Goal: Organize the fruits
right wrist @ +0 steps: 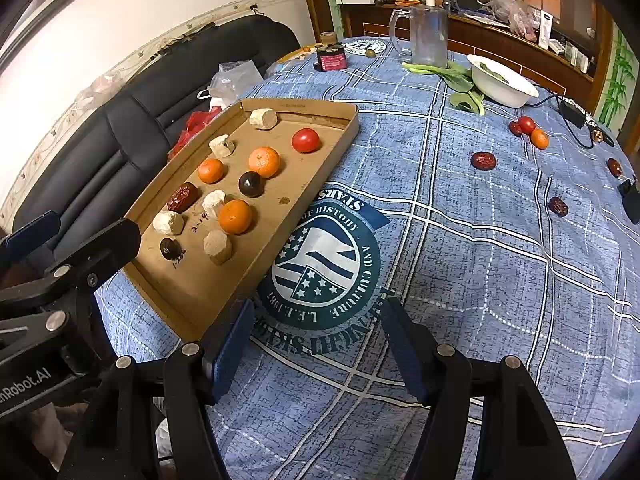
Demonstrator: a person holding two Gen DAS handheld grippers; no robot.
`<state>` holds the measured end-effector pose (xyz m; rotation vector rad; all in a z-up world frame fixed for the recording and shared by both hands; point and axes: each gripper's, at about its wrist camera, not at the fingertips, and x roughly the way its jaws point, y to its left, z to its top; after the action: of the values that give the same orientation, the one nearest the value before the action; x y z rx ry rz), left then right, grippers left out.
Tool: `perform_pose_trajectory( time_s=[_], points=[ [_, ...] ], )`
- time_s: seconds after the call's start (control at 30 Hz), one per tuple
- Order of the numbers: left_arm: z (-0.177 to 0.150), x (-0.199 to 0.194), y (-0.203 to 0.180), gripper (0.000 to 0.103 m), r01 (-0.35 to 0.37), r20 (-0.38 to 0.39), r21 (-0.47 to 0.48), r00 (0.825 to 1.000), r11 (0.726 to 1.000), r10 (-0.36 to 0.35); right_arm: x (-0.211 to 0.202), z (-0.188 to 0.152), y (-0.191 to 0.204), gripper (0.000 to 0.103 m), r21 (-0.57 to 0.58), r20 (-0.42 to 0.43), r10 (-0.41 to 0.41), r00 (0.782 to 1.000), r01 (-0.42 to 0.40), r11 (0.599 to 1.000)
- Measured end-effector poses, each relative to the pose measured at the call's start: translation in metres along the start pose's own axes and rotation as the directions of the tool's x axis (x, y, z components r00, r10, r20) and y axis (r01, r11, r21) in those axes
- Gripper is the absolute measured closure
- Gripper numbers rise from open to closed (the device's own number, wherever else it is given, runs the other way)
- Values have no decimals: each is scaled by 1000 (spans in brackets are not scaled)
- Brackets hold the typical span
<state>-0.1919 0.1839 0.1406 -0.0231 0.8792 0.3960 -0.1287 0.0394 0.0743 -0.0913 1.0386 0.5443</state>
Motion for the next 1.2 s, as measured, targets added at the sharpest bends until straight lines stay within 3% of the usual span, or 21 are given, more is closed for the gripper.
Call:
perform_pose_trajectory(
  time_s=[0.3, 1.2],
  points=[
    [-1, 0, -2, 0, 57, -2, -1, 998, 998, -57, 0, 0, 1, 32, 0, -1, 0, 1000, 0, 1000],
    [-13, 32, 17, 0, 54, -115, -48, 992, 997, -59, 26, 0, 24, 29, -51, -58, 19, 998, -22, 998]
  ],
)
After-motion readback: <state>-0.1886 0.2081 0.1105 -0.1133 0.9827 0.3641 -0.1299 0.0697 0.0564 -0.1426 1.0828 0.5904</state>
